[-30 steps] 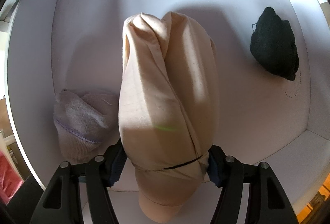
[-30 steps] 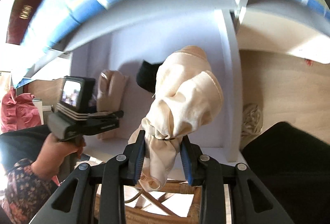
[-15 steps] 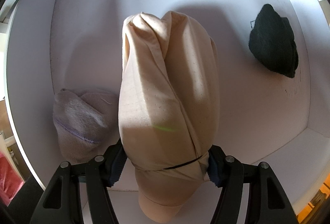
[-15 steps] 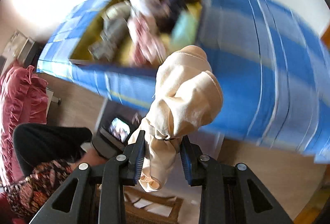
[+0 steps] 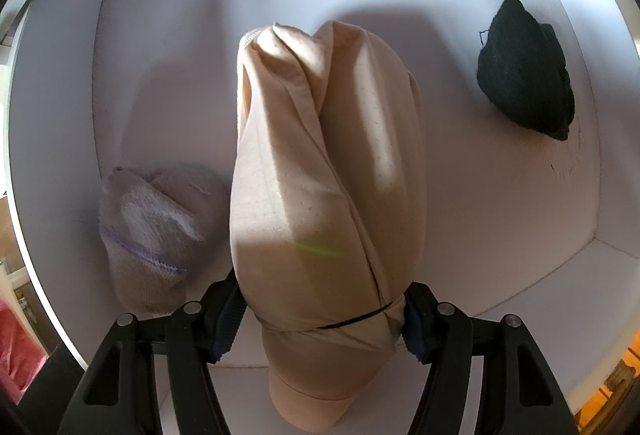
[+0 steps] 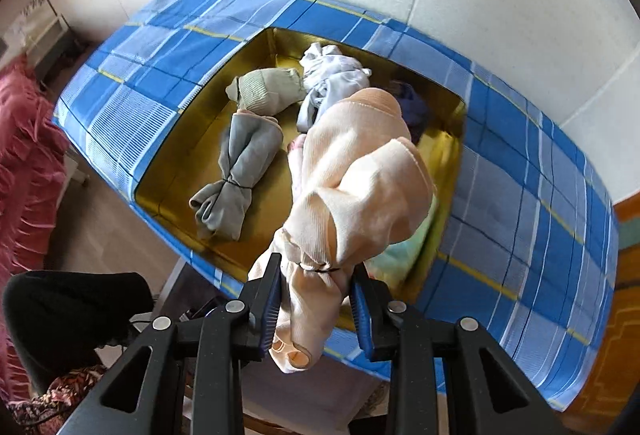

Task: Organize soft objects
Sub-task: 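Lower the cream cloth into the gold box and open the right tool, then return the right tool to the shelf toward the black knit item, then grasp the black knit item on the shelf with the right tool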

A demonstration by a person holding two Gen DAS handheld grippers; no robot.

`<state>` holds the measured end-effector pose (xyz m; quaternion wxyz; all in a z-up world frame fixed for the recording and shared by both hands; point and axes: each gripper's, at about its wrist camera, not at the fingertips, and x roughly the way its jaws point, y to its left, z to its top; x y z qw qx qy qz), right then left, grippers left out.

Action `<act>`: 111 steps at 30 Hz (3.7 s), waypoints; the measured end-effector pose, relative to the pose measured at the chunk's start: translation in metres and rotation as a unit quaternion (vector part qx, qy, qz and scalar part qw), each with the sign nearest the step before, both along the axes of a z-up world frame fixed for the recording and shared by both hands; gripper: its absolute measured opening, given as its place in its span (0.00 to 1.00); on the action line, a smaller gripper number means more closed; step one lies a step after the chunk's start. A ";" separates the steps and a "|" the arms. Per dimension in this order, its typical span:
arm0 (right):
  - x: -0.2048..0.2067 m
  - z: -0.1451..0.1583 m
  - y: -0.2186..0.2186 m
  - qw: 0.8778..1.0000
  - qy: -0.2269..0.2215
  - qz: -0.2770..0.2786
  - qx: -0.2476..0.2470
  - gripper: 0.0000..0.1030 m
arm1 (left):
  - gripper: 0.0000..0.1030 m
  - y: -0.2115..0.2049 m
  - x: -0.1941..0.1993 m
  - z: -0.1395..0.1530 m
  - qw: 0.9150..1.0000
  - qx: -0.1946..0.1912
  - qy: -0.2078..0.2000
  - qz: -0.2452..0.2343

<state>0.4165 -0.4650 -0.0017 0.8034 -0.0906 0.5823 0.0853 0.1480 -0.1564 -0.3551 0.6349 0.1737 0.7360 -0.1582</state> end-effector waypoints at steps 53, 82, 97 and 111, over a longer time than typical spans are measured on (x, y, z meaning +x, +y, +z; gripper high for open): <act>-0.030 -0.036 -0.059 0.980 -0.069 -0.060 0.174 0.30 | 0.67 0.003 0.008 0.002 1.000 0.006 0.003 0.000; -0.157 -0.283 -0.043 0.996 0.088 -0.018 0.028 0.39 | 0.63 0.018 -0.001 0.009 1.000 0.004 0.006 0.023; -0.129 -0.342 -0.030 0.994 0.083 0.049 -0.060 0.42 | 0.64 0.021 -0.004 0.008 1.000 0.002 0.003 0.018; -0.132 -0.350 -0.039 0.995 0.079 0.040 -0.052 0.42 | 0.66 0.023 -0.011 0.007 1.000 0.002 0.003 0.019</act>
